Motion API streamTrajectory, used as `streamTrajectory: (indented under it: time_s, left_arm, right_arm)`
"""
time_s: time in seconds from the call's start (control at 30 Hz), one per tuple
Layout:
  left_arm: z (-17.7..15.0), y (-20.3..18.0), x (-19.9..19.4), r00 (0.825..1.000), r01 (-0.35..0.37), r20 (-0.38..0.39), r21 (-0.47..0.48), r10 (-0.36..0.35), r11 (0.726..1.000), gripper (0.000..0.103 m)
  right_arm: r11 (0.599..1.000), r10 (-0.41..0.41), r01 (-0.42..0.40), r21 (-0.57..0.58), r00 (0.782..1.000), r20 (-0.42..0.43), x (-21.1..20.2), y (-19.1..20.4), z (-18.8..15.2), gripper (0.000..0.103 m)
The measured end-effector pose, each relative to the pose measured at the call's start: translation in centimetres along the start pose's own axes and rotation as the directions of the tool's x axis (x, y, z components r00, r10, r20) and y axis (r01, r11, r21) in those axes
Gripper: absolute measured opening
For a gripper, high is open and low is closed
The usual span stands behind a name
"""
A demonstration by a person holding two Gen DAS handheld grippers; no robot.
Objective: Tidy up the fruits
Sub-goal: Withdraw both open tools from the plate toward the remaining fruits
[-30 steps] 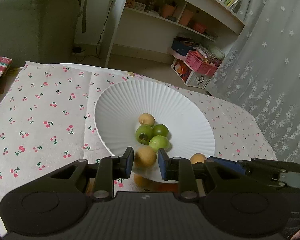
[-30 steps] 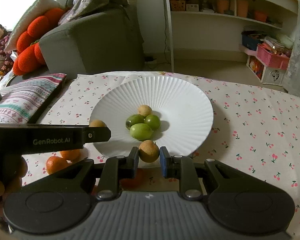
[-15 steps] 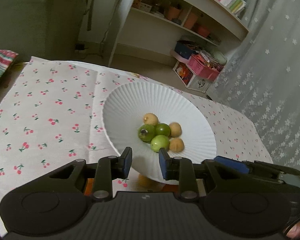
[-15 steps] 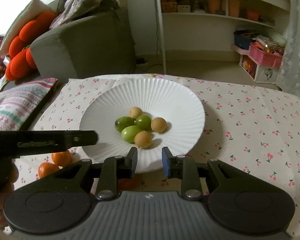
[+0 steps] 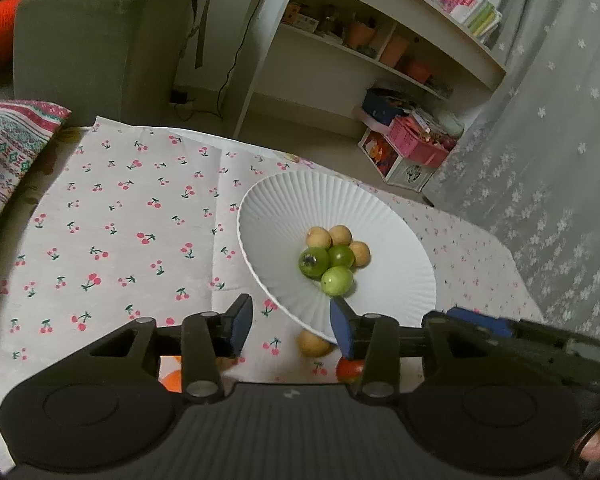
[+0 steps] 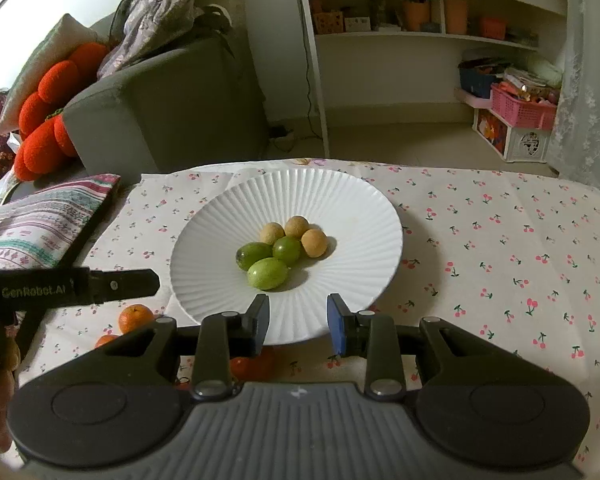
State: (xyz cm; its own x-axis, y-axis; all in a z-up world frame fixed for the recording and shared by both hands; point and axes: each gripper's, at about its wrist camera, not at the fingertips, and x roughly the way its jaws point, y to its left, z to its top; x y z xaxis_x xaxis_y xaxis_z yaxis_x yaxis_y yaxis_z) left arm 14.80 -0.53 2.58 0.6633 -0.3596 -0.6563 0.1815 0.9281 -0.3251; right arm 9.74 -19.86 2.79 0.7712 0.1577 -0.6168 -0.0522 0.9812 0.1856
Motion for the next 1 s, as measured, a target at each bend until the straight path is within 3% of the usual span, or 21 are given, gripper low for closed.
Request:
streamTrajectory:
  time_s: [0.37,0.67,1.0]
  left_arm:
    - [-1.1,0.0,-1.2,0.999,-0.009,-0.03,0.023,0.009,1.0,0.042]
    - [-1.8,0.2,-1.5,0.998,-0.036,-0.053,0.037,0.038,0.999,0.048]
    - [-2.4,1.0,-1.9,0.995,-0.056,-0.078,0.012,0.057,0.998,0.069]
  right_arm:
    - [0.999,0.046,-0.046,-0.029,0.999,0.007,-1.1,1.4,-0.5,0.036]
    - [0.995,0.096,-0.095,0.024,0.995,-0.013,-1.6,1.1,-0.7,0.042]
    - [0.992,0.123,-0.122,0.035,0.992,-0.034,-2.4,1.0,-1.3,0.072]
